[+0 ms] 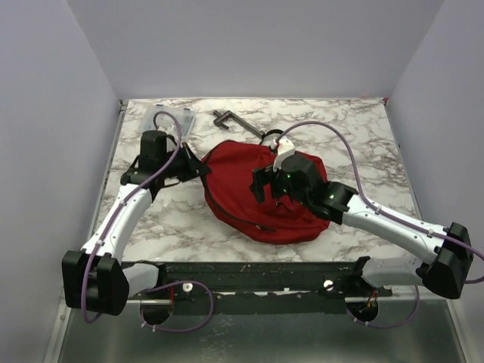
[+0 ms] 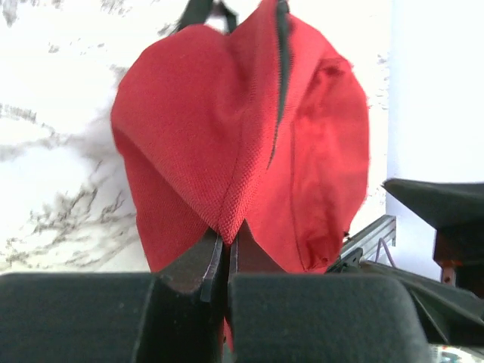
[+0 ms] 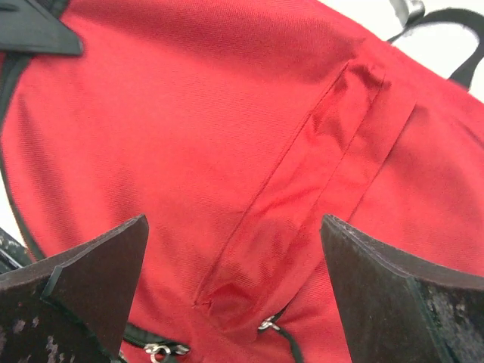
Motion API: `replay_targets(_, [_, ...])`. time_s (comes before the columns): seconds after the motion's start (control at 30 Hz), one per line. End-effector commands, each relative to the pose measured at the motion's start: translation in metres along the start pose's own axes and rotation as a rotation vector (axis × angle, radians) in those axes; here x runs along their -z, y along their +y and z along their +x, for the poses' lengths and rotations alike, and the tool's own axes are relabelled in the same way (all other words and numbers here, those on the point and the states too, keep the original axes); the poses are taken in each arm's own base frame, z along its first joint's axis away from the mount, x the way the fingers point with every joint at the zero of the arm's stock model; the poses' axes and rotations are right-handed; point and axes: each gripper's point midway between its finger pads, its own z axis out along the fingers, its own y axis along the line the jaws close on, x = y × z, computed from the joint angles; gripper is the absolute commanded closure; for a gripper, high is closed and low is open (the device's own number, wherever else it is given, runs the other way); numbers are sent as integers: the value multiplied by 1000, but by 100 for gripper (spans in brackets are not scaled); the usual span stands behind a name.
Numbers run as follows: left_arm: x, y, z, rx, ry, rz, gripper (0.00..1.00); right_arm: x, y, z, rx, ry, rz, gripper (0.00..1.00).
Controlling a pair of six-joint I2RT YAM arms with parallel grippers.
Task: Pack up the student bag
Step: Adjust the student bag at the center of the board.
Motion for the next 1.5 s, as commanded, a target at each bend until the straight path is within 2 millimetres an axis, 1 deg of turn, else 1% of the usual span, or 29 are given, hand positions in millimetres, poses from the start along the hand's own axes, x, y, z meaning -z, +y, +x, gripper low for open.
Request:
replay_targets(0.0, [59,-73,-51,-277,-170,107,100,9,-8,-29,68,-35,38,0])
replay_targets(0.13, [117,-128,-80,-462,-316,161,100,20,6,-59,78,-108,-40,0])
replay_targets(0.2, [146,-147,-93,-521,-403,151,100,27,16,-71,69,-147,-95,0])
replay_targets(0.3, [181,-170,-108,-578,-501,136,100,32,24,-78,58,-165,-137,0])
replay_targets(0.37, [198,-183,-113,-597,-520,133,100,34,25,-77,46,-160,-139,0])
replay_targets(0.43, [209,-191,-114,-602,-515,129,100,35,23,-75,41,-156,-134,0])
replay_targets(0.47, [210,-192,-115,-590,-505,120,100,35,22,-74,40,-157,-130,0])
replay_targets(0.6, [220,-207,-117,-533,-486,148,100,36,21,-72,38,-161,-130,0])
replay_targets(0.67, [221,-212,-118,-482,-488,170,100,35,26,-69,49,-157,-159,0])
replay_targets(0.73, [221,-220,-117,-454,-477,209,100,34,35,-68,67,-163,-212,0])
replay_targets(0.87, [214,-221,-114,-393,-440,231,100,29,63,-68,82,-115,-346,0])
replay_targets(0.93, [209,-223,-110,-380,-409,256,100,27,76,-73,76,-102,-404,0])
replay_targets(1.0, [204,-228,-108,-373,-386,292,100,26,84,-78,67,-104,-434,0])
replay_targets(1.03, [203,-234,-107,-369,-371,322,100,24,84,-81,60,-111,-427,0])
replay_targets(1.13, [199,-260,-101,-358,-302,459,100,22,76,-87,38,-135,-378,0])
replay_targets(1.2, [199,-282,-97,-367,-265,548,100,24,67,-90,19,-152,-325,0])
replay_targets(1.27, [201,-307,-90,-368,-202,655,100,27,52,-92,-3,-175,-253,0])
replay_targets(1.3, [201,-321,-85,-377,-165,716,100,29,48,-92,-9,-184,-234,0])
replay_targets(1.37, [201,-342,-78,-380,-102,800,100,37,39,-94,-19,-207,-201,0])
replay_targets(1.4, [200,-346,-78,-379,-90,814,100,41,36,-95,-21,-221,-189,0])
replay_targets(1.43, [198,-346,-79,-374,-95,808,100,46,33,-97,-25,-234,-183,0])
replay_targets(1.47, [193,-340,-84,-375,-121,783,100,48,31,-97,-26,-239,-176,0])
